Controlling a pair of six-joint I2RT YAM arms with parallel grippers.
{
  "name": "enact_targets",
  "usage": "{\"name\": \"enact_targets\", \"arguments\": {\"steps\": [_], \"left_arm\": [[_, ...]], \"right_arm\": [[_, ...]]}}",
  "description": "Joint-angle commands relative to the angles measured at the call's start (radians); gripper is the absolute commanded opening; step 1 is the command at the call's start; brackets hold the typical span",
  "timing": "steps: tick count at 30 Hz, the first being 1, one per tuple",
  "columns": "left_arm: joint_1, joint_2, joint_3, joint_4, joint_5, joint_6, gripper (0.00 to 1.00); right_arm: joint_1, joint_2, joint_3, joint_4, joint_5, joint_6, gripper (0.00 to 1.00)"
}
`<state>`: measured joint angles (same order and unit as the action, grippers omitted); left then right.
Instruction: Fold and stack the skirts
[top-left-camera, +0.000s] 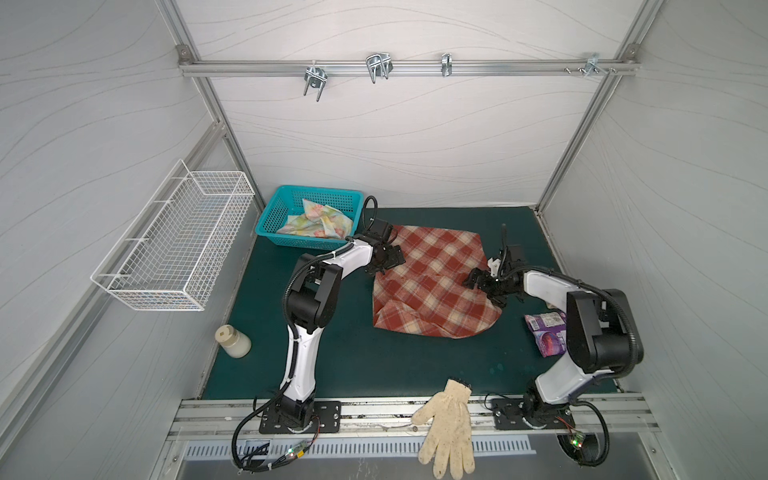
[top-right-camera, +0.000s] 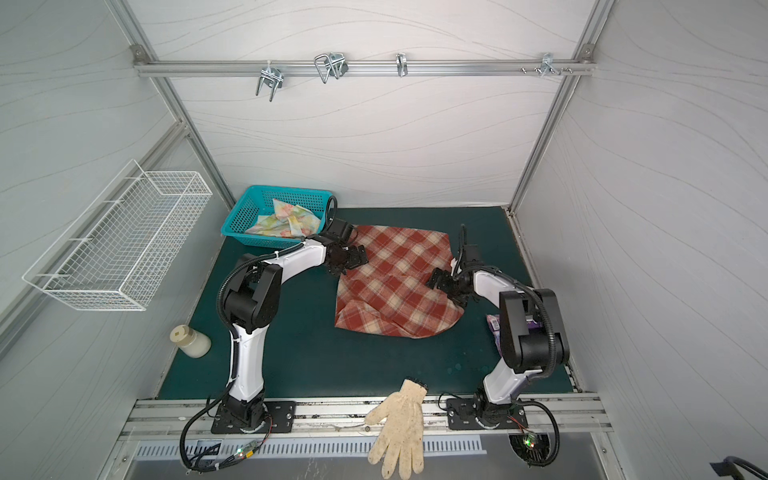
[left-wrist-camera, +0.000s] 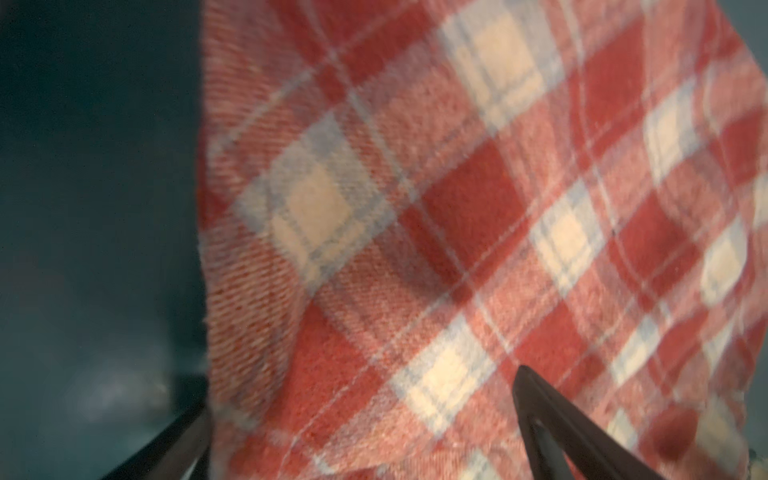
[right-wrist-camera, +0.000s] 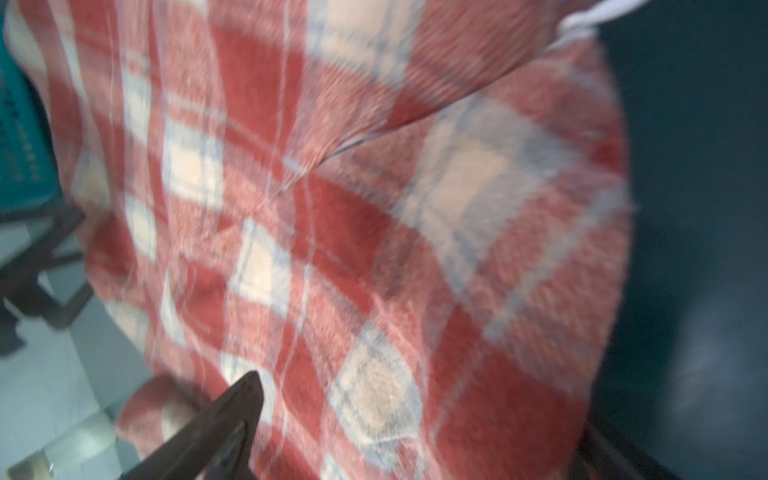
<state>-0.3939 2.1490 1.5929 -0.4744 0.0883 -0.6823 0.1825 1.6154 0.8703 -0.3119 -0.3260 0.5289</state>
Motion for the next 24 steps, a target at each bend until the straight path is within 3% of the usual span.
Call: {"name": "enact_targets", "arguments": {"steps": [1, 7, 11, 20, 24], "left_arm": [[0.024, 0.083, 0.126, -0.111, -0.018, 0.059, 0.99], [0.027, 0.179, 0.395, -0.229, 0.002, 0.114, 0.99], [0.027, 0.175, 0.517, -0.322, 0.008, 0.135, 0.99], [0.026, -0.158, 0.26, -0.272, 0.016, 0.11, 0.99], [0.015, -0.317, 0.041, -0.142, 0.089, 0.047, 0.99]], "right_arm": [[0.076, -0.05, -0.028, 0.019, -0.04, 0.102, 0.99], [0.241, -0.051, 0.021, 0.035, 0.018, 0.192, 0.99], [0.282, -0.06, 0.068, -0.033, 0.073, 0.162, 0.99], [0.285, -0.288, 0.049, -0.218, 0.221, 0.036, 0.99], [0.291, -0.344, 0.032, -0.224, 0.238, 0.015, 0.99]]}}
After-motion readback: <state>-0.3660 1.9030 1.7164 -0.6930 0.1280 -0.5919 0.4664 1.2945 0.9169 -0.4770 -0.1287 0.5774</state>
